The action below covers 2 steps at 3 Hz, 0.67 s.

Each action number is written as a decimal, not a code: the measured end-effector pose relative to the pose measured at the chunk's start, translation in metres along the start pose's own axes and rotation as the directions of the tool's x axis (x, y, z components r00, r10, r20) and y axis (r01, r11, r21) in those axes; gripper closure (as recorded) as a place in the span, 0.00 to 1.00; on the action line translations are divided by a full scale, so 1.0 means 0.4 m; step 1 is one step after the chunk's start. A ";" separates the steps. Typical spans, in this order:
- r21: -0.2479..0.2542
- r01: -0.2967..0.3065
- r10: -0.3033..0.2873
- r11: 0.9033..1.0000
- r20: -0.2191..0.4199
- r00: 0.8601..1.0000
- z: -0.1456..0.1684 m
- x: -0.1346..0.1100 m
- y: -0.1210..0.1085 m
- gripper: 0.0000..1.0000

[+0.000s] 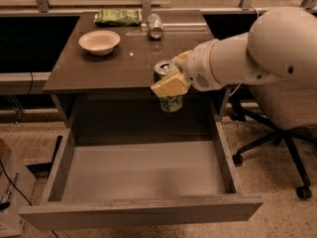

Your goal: Place green can into top drawer

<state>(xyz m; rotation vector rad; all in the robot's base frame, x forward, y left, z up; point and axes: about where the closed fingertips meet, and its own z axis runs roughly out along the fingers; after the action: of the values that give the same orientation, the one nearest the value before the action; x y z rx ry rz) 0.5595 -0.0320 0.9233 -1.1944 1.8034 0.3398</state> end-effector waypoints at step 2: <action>-0.030 -0.041 0.043 0.999 0.050 0.998 0.178 0.174 0.056 1.00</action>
Offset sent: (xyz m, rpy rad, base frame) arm 0.0298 0.0138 -0.1718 0.1083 -0.0147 -0.0336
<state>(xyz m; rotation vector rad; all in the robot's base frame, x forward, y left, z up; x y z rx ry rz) 0.5712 -0.0156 0.8233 -1.1592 1.7875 0.4178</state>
